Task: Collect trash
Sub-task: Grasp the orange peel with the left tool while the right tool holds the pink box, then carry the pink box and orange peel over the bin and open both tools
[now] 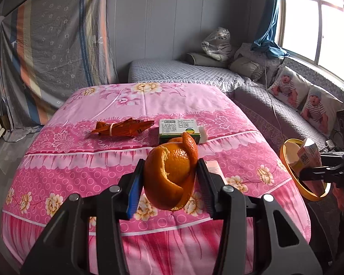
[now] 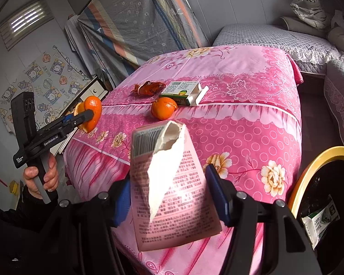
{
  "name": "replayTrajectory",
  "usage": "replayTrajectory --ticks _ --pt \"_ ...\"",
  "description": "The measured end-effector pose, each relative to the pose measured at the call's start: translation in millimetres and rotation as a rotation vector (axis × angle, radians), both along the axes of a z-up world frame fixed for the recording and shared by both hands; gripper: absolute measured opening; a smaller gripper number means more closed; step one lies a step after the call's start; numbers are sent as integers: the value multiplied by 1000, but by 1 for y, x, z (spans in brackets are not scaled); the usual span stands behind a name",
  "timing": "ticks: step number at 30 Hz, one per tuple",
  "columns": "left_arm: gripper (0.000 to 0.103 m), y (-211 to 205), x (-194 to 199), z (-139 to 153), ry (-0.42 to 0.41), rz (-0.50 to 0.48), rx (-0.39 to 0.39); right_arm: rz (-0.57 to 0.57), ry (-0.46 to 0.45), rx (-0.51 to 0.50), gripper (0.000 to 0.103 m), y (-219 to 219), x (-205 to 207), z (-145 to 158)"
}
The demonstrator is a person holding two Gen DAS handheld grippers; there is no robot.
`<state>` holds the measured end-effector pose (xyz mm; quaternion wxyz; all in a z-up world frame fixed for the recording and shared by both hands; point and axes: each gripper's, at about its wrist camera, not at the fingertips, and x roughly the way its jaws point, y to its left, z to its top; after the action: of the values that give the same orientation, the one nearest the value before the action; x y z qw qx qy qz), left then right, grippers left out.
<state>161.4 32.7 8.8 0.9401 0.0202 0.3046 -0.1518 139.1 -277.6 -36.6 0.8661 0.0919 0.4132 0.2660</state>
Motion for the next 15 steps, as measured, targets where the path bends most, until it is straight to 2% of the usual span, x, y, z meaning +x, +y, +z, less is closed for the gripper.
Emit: replayTrajectory --ticks 15 --pt "42 -112 2 38 -66 -198 4 -223 -126 59 57 -84 -21 41"
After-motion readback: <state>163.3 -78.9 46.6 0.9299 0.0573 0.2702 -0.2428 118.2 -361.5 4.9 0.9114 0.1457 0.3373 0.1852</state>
